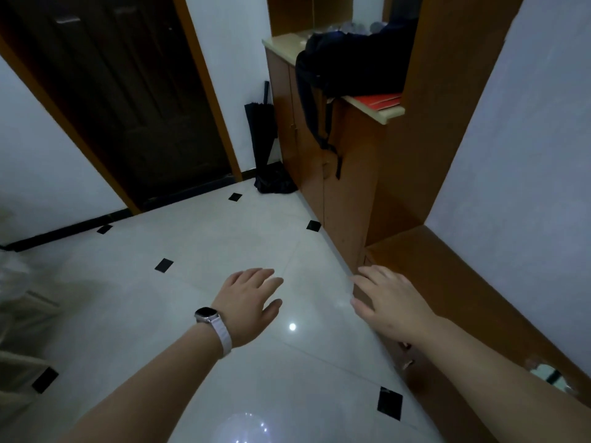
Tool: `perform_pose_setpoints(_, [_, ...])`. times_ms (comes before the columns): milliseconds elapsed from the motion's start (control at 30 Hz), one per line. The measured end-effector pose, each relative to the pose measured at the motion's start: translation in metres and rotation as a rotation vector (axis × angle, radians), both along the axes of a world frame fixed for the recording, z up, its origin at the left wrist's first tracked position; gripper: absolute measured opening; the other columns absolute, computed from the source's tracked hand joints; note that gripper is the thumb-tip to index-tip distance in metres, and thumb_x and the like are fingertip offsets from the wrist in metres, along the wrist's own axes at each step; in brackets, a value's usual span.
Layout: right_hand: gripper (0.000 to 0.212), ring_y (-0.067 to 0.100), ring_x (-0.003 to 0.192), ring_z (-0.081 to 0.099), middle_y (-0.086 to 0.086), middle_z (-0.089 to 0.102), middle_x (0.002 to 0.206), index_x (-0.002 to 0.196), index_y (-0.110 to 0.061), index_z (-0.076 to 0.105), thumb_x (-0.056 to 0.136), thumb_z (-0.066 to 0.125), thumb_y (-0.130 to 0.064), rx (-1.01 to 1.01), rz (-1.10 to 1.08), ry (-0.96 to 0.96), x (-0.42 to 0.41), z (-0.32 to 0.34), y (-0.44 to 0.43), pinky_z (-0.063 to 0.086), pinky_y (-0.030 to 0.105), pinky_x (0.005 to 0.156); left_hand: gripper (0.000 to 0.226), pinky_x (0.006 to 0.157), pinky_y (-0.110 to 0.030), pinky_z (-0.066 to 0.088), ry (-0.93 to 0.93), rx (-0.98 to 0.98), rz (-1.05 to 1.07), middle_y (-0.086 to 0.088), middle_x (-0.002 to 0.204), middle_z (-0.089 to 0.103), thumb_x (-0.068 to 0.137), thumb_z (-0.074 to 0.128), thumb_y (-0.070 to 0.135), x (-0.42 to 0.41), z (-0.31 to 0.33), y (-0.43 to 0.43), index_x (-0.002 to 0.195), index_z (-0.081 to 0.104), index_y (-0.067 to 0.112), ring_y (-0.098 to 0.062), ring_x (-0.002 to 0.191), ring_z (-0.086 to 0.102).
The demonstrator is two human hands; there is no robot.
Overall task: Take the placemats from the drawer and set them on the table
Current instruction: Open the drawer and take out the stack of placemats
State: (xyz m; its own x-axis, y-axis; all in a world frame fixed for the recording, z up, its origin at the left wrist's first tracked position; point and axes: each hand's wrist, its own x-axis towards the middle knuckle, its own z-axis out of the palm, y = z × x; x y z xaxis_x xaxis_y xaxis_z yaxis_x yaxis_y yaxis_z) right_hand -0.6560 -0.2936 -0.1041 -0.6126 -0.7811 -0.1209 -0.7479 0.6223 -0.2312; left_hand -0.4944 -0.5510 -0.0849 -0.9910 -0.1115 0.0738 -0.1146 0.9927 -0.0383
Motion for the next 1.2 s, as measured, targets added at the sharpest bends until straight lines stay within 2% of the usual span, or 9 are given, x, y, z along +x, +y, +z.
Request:
perform_pose_setpoints(300, [0.056,0.017,0.145,0.019,-0.006,0.027,0.158,0.149,-0.03,0.033,0.099,0.032,-0.055,0.094,-0.27,-0.076,-0.064,-0.04,-0.022,0.019,0.038,0.115,0.046,0.088,-0.042,0.05,-0.081,0.06,-0.283,-0.003,0.119,0.067,0.086,0.04,0.048,-0.153,-0.049,-0.061,0.116,0.065,0.023,-0.026,0.107,0.064])
perform_pose_setpoints(433, [0.055,0.016,0.144,0.022,-0.006,0.029,0.156,0.149,-0.029,0.034,0.099,0.032,-0.054,0.144,-0.447,-0.101,-0.086,-0.06,-0.05,0.021,0.037,0.114,0.046,0.087,-0.04,0.05,-0.107,0.097,-0.464,-0.002,0.117,0.067,0.085,0.041,0.047,-0.227,-0.077,-0.099,0.113,0.066,0.022,-0.024,0.105,0.064])
perform_pose_setpoints(667, [0.056,0.017,0.142,0.03,-0.004,0.036,0.154,0.146,-0.026,0.041,0.097,0.038,-0.054,0.152,-0.811,-0.184,-0.089,-0.083,-0.116,0.03,0.038,0.111,0.052,0.091,-0.042,0.047,-0.264,0.153,-0.719,-0.003,0.123,0.064,0.086,0.036,0.049,-0.331,-0.116,-0.155,0.12,0.064,0.022,-0.024,0.112,0.06])
perform_pose_setpoints(833, [0.076,0.022,0.135,0.042,0.001,0.048,0.145,0.139,-0.022,0.052,0.083,0.019,-0.062,0.108,-1.011,-0.172,-0.08,-0.086,-0.136,0.038,0.041,0.106,0.06,0.104,-0.038,0.033,-0.393,0.154,-0.862,0.0,0.139,0.052,0.087,0.026,0.05,-0.373,-0.136,-0.141,0.134,0.052,0.024,-0.021,0.127,0.046])
perform_pose_setpoints(933, [0.073,0.023,0.13,0.047,0.001,0.053,0.14,0.136,-0.021,0.054,0.084,0.021,-0.061,0.103,-1.086,-0.164,-0.082,-0.101,-0.136,0.041,0.042,0.102,0.064,0.102,-0.038,0.035,-0.407,0.161,-0.921,-0.001,0.136,0.054,0.084,0.022,0.051,-0.384,-0.157,-0.125,0.132,0.054,0.023,-0.022,0.125,0.048])
perform_pose_setpoints(1033, [0.062,0.022,0.13,0.044,-0.002,0.05,0.141,0.137,-0.023,0.051,0.09,0.029,-0.057,0.117,-1.1,-0.195,-0.088,-0.133,-0.133,0.04,0.04,0.101,0.055,0.102,-0.038,0.035,-0.43,0.152,-0.959,-0.002,0.137,0.053,0.088,0.031,0.047,-0.393,-0.187,-0.109,0.133,0.053,0.022,-0.023,0.124,0.049])
perform_pose_setpoints(1133, [0.053,0.023,0.134,0.038,-0.001,0.043,0.147,0.142,-0.023,0.044,0.097,0.041,-0.049,0.126,-1.095,-0.219,-0.096,-0.183,-0.127,0.036,0.041,0.104,0.049,0.102,-0.037,0.033,-0.448,0.143,-0.993,0.001,0.139,0.049,0.093,0.037,0.045,-0.403,-0.229,-0.09,0.135,0.049,0.023,-0.021,0.125,0.046])
perform_pose_setpoints(1200, [0.052,0.024,0.133,0.039,0.001,0.044,0.146,0.143,-0.021,0.043,0.097,0.043,-0.047,0.126,-1.117,-0.224,-0.104,-0.224,-0.122,0.035,0.041,0.105,0.053,0.1,-0.035,0.034,-0.44,0.149,-1.014,0.001,0.138,0.05,0.09,0.031,0.047,-0.412,-0.263,-0.075,0.134,0.049,0.023,-0.021,0.124,0.045])
